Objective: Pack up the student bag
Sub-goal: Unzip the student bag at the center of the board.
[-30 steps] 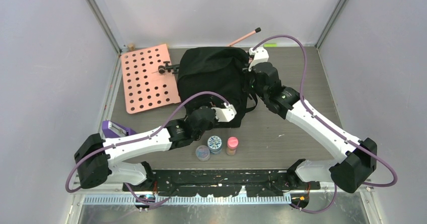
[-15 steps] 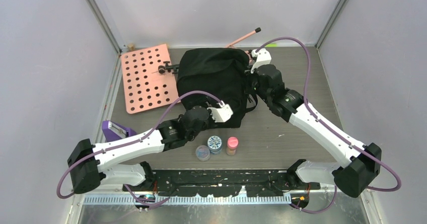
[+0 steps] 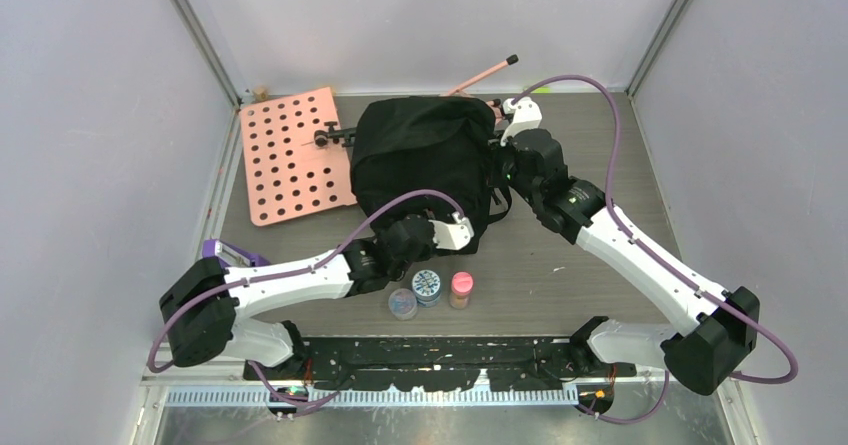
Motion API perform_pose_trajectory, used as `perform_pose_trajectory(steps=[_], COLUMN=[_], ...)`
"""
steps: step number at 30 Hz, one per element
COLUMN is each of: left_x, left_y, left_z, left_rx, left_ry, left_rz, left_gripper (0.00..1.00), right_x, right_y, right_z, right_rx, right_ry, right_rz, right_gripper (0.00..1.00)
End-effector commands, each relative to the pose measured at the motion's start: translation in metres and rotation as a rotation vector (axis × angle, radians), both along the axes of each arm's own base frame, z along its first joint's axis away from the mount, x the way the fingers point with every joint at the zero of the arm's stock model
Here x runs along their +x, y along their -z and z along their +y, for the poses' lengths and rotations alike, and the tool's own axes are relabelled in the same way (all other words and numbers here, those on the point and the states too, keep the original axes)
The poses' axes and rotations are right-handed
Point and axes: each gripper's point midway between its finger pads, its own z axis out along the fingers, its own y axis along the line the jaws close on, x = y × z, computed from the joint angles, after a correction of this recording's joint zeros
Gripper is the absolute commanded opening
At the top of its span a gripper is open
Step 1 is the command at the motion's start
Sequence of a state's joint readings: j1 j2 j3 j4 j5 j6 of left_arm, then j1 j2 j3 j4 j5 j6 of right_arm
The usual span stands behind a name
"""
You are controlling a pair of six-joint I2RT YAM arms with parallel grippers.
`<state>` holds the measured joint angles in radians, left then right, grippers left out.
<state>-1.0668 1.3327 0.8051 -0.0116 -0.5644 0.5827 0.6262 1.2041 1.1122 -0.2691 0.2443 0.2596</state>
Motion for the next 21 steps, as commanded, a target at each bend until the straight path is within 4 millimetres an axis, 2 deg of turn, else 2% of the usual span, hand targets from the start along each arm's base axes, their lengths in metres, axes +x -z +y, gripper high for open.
perform_pose_trajectory(steps=[1,3,6,8,10,15,21], left_x=[0.005,0.005,0.012,0.017,0.017,0.016,0.017], left_y=[-0.007,-0.007,-0.017,-0.034,-0.047,-0.060,-0.055], left_z=[-0.004,-0.001,0.005,0.009,0.011,0.013,0.019], left_rx=[-0.006,-0.006,0.000,-0.038,-0.083,-0.155,-0.226], left_ry=[0.009,0.000,-0.044,-0.085,-0.097,-0.109,-0.117], left_rz=[-0.049,-0.060,-0.117,-0.174,-0.209,-0.206,-0.073], left_gripper=[0.89,0.85,0.65,0.48,0.37,0.23,0.03], right_x=[0.002,0.002,0.001,0.001,0.000,0.000,-0.005], right_y=[-0.048,-0.048,-0.050,-0.051,-0.050,-0.047,-0.047], right_z=[0.002,0.002,0.001,0.001,0.000,-0.001,-0.003], right_rx=[0.116,0.118,0.123,0.127,0.128,0.126,0.125], right_ry=[-0.001,-0.002,0.000,0.002,0.003,0.006,0.003], right_rz=[-0.132,-0.131,-0.138,-0.139,-0.137,-0.133,-0.126], right_gripper=[0.01,0.00,0.01,0.01,0.00,0.00,0.00])
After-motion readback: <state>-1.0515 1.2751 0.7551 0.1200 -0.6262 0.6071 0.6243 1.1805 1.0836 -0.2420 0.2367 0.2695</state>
